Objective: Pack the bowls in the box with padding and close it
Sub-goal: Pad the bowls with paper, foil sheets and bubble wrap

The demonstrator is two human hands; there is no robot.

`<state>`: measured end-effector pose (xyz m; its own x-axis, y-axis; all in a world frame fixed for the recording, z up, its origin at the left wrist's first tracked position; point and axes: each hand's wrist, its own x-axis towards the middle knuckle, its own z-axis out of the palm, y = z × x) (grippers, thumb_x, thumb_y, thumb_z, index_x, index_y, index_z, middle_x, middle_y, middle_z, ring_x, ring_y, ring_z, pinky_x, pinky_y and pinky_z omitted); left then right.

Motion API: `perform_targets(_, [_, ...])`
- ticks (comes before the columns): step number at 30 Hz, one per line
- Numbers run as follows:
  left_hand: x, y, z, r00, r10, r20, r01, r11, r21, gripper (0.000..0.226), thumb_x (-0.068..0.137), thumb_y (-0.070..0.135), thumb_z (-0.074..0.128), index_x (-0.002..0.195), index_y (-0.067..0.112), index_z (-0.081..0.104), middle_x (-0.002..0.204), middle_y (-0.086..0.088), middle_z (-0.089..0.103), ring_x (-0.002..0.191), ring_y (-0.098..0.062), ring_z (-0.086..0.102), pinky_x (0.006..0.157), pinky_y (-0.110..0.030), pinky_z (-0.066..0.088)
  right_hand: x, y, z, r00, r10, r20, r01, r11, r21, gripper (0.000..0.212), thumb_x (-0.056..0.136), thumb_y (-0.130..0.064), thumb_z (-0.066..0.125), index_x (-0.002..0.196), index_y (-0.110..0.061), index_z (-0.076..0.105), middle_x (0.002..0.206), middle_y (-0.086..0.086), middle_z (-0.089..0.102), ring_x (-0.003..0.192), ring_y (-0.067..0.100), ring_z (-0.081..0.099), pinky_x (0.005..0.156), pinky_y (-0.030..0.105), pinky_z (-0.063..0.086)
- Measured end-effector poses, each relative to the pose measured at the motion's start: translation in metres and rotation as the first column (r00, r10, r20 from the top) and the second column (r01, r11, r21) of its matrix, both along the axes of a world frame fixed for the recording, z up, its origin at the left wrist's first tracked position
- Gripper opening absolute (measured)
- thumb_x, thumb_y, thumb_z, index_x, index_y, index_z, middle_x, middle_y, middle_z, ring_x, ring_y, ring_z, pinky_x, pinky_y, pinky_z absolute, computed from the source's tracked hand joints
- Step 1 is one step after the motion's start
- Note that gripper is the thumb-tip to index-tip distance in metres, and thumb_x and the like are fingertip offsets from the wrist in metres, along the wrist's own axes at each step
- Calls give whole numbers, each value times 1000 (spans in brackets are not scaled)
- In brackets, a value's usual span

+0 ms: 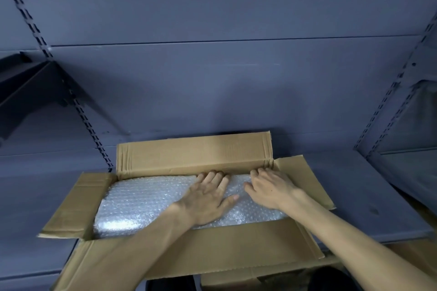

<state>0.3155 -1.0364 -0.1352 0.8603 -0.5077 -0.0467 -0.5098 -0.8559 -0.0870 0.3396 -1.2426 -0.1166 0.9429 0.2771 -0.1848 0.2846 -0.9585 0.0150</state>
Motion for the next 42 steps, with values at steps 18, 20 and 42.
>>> perform_targets(18, [15,-11,1,997,-5,74,5,1000,-2,84,95,69,1,132,15,54,127,-9,61,120,-27,55,106,-42,41,6,0,22,993,75,-86,-68,994,84,35,109,-38,36,118,-9,55,131,14,58,121,33,57,97,46,44])
perform_targets(20, [16,-3,7,981,-92,173,85,995,49,76,99,64,8,125,16,61,123,-4,61,118,-23,54,104,-39,41,5,-5,25,990,101,-93,-92,991,98,25,108,-35,41,100,-13,51,126,13,57,120,33,58,92,44,44])
perform_targets(42, [0,12,8,986,-141,-85,122,972,-200,75,102,66,8,162,22,13,166,6,18,154,-12,9,126,-31,3,-21,-6,-16,992,63,-112,-31,963,269,65,108,-40,25,165,-14,6,169,-1,7,157,24,6,128,45,4])
